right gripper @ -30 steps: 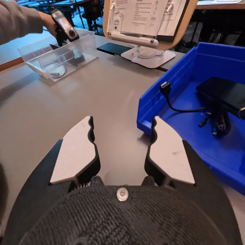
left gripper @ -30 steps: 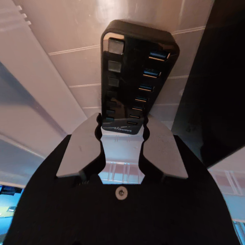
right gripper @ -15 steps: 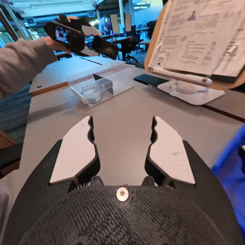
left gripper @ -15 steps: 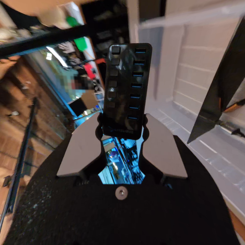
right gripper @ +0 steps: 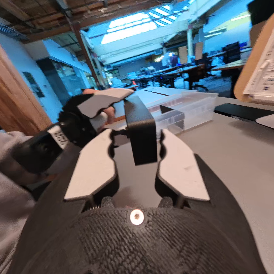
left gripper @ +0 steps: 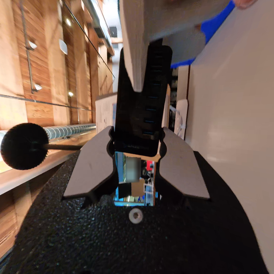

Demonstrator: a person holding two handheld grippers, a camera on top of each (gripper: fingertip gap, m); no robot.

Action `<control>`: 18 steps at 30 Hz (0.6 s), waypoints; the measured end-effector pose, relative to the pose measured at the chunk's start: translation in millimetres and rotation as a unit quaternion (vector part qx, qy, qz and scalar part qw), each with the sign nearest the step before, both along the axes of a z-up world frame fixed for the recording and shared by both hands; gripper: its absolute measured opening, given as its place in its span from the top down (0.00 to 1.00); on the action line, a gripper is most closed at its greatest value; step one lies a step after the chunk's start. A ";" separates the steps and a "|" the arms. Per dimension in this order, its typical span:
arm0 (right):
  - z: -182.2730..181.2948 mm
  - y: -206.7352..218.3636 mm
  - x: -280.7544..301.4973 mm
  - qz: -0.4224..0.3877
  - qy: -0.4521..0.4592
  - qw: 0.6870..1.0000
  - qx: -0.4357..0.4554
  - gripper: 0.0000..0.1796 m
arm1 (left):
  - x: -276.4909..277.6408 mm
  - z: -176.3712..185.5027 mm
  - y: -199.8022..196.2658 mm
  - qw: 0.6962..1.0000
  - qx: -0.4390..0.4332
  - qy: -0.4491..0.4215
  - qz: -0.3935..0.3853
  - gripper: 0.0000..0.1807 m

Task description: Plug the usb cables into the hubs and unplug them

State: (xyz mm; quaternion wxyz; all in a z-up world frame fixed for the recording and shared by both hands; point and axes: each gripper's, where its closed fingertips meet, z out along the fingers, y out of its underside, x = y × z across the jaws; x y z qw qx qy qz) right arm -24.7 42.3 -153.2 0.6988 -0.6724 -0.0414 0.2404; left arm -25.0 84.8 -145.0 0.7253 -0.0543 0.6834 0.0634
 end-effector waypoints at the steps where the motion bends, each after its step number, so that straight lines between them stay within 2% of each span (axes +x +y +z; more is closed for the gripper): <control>1: 1.6 -7.6 -4.1 0.012 0.004 1.000 0.009 0.78 | 0.8 -2.5 -10.0 1.000 -0.003 -0.003 -0.017 0.68; 3: -1.5 -18.2 -3.6 -0.002 -0.025 1.000 0.012 0.83 | 2.0 -4.3 -22.6 0.999 -0.002 -0.011 -0.040 0.68; 5: -8.2 -25.3 -3.1 -0.021 -0.070 0.997 -0.003 0.83 | 5.1 -9.7 -29.5 0.999 -0.013 -0.004 -0.051 0.68; 8: -0.8 -35.8 1.1 -0.052 -0.083 0.995 0.023 0.83 | 7.5 -10.3 -41.1 0.994 -0.063 -0.014 -0.086 0.67; 10: 6.8 -43.7 9.0 -0.090 -0.113 0.989 0.042 0.84 | 7.8 -8.6 -44.6 0.978 -0.176 -0.019 -0.109 0.65; 11: 10.3 -47.5 14.2 -0.116 -0.139 0.982 0.044 0.84 | 7.5 -8.5 -44.2 0.954 -0.274 -0.016 -0.120 0.62; 12: 13.2 -51.3 18.0 -0.139 -0.173 0.974 0.046 0.84 | 6.5 -10.9 -46.9 0.910 -0.390 0.002 -0.141 0.57; 13: 16.2 -54.5 19.3 -0.153 -0.204 0.966 0.047 0.83 | 5.3 -11.9 -49.1 0.847 -0.507 0.016 -0.159 0.55; 14: 19.9 -56.8 19.4 -0.165 -0.230 0.958 0.052 0.83 | 4.6 -13.4 -50.5 0.765 -0.619 0.032 -0.174 0.52; 15: 23.7 -58.4 17.7 -0.175 -0.255 0.949 0.060 0.83 | 4.0 -15.9 -57.0 0.660 -0.723 0.063 -0.194 0.50; 16: 26.7 -59.2 14.6 -0.183 -0.279 0.940 0.068 0.83 | 3.0 -16.9 -67.2 0.539 -0.807 0.101 -0.221 0.49; 17: 28.6 -59.3 10.1 -0.187 -0.299 0.933 0.075 0.83 | 2.4 -17.6 -76.5 0.422 -0.862 0.137 -0.243 0.47; 18: 28.8 -58.9 4.7 -0.188 -0.321 0.925 0.081 0.83 | 1.2 -16.2 -84.8 0.323 -0.892 0.165 -0.269 0.46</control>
